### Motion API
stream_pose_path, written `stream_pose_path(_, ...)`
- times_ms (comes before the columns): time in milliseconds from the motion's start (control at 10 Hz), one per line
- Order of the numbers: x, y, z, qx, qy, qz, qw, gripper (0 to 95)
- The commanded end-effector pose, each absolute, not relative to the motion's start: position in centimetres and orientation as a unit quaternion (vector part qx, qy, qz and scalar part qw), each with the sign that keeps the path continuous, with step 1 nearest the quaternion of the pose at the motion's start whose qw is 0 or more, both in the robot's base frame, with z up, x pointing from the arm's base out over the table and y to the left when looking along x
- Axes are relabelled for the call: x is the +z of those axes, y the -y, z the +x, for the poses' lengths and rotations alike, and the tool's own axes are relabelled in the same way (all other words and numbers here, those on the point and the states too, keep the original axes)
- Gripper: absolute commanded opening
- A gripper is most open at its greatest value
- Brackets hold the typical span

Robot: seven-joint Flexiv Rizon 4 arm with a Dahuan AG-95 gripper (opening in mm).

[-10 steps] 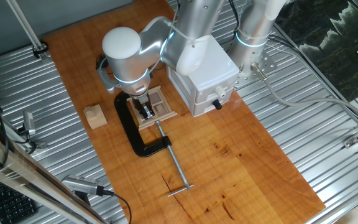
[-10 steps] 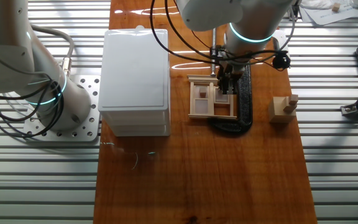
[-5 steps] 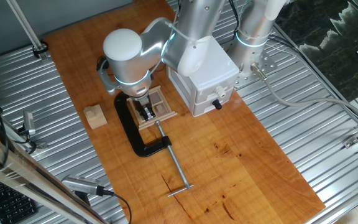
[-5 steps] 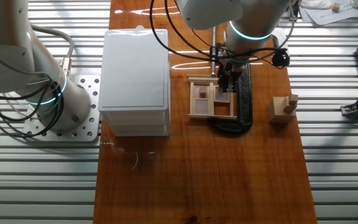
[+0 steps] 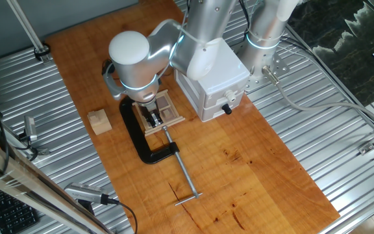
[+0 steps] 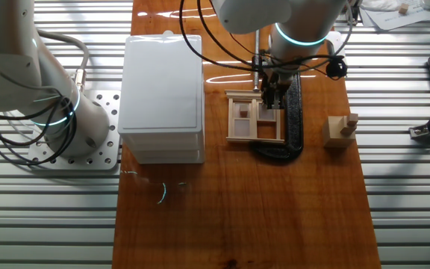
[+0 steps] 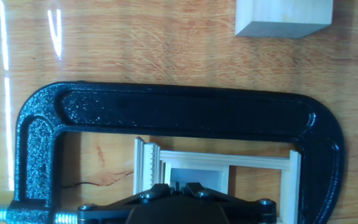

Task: Open a sliding window

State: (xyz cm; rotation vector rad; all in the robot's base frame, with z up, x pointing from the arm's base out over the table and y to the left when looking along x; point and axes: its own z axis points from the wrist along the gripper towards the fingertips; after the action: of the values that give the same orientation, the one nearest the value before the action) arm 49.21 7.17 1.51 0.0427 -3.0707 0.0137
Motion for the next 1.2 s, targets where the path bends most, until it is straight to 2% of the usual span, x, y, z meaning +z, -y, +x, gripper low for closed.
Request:
stream_pose_path(100,0.0,-7.5,49.1,0.007,0.999,0.018,0.035,0.0)
stream_pose_path(700,1.3,-6.3,48.7,0.014,0.999,0.032,0.03,0.0)
stream_pose_path(1200,6.9,-5.5,47.6,-0.01,1.0,0.022,0.017,0.0)
